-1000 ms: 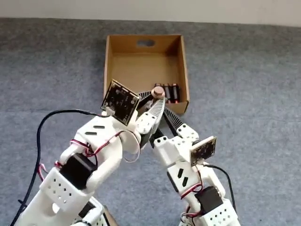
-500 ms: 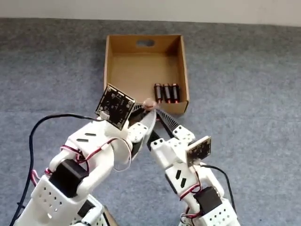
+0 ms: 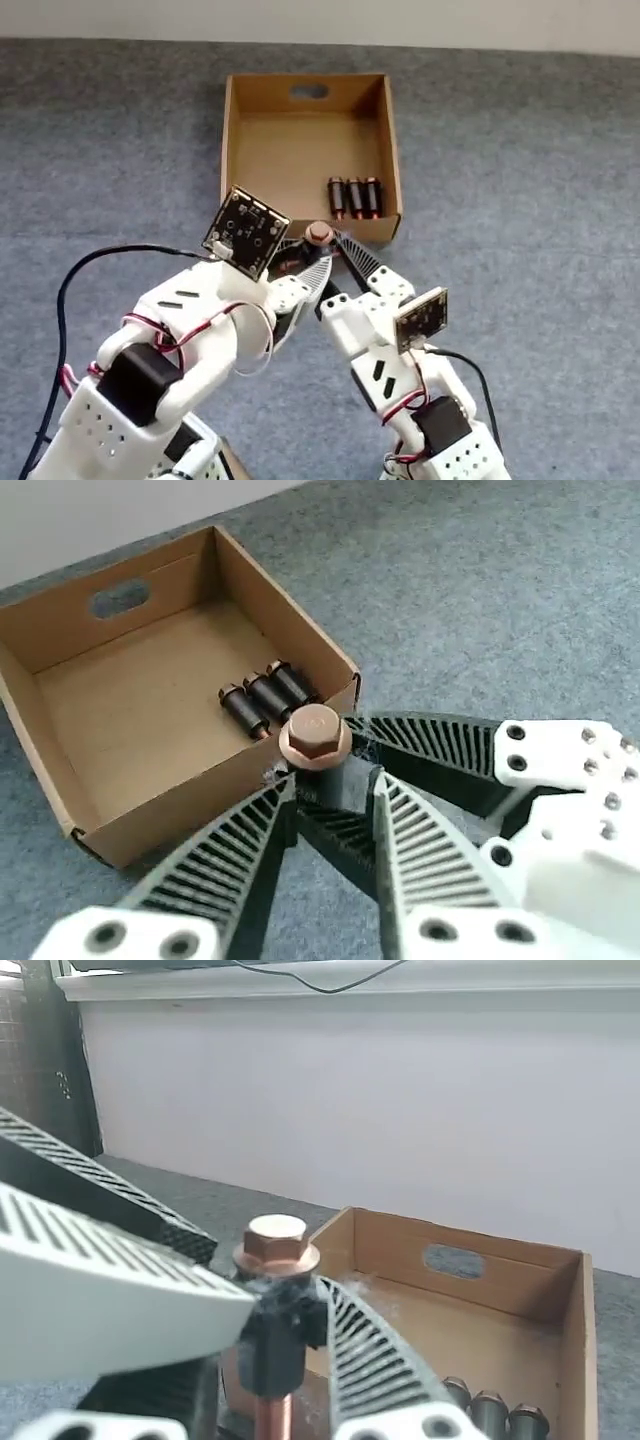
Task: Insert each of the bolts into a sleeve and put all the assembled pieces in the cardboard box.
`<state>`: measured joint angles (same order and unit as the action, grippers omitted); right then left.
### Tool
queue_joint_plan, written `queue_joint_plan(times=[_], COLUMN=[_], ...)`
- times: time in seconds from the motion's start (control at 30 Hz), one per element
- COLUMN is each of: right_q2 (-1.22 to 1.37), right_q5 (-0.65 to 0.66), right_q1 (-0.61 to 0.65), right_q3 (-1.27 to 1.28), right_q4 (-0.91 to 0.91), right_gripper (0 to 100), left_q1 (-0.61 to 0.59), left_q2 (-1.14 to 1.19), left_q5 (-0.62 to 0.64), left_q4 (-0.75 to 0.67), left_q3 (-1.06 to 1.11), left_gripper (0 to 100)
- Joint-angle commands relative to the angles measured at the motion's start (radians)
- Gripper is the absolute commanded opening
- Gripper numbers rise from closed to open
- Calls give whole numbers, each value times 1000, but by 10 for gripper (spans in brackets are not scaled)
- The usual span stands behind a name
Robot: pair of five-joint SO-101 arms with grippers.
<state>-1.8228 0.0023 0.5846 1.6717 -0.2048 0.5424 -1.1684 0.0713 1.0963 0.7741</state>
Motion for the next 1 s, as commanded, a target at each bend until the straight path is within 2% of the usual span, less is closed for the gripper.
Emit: queue_joint_plan(times=[0.0, 0.27, 0.37, 0.43, 0.53, 0.6, 0.7, 0.83, 0.97], right_q2=[-12, -12, -12, -12, -12, -12, -12, -12, -12], right_q5=[-8, -8, -8, -8, -8, -8, -8, -8, -8], right_q1=[1, 1, 1, 1, 1, 1, 2, 5, 4], right_q3=[137, 137, 137, 137, 137, 137, 137, 137, 136], right_q4=[1, 1, 1, 1, -1, -1, -1, -68, -134], right_gripper=[7, 7, 7, 7, 7, 7, 7, 7, 7], left_q1=[-13, -22, -107, -189, -337, -443, -595, -748, -1040], left_q2=[-27, -282, -352, -372, -386, -390, -390, -390, -392], left_q5=[-2, -6, -6, -6, -6, -3, -3, -8, -8], left_q4=[35, 31, 31, 31, 31, 31, 31, 29, -54], left_q3=[-39, -36, -31, -31, -30, -10, 71, 251, 415], left_gripper=[128, 126, 125, 110, 1, 24, 7, 8, 11])
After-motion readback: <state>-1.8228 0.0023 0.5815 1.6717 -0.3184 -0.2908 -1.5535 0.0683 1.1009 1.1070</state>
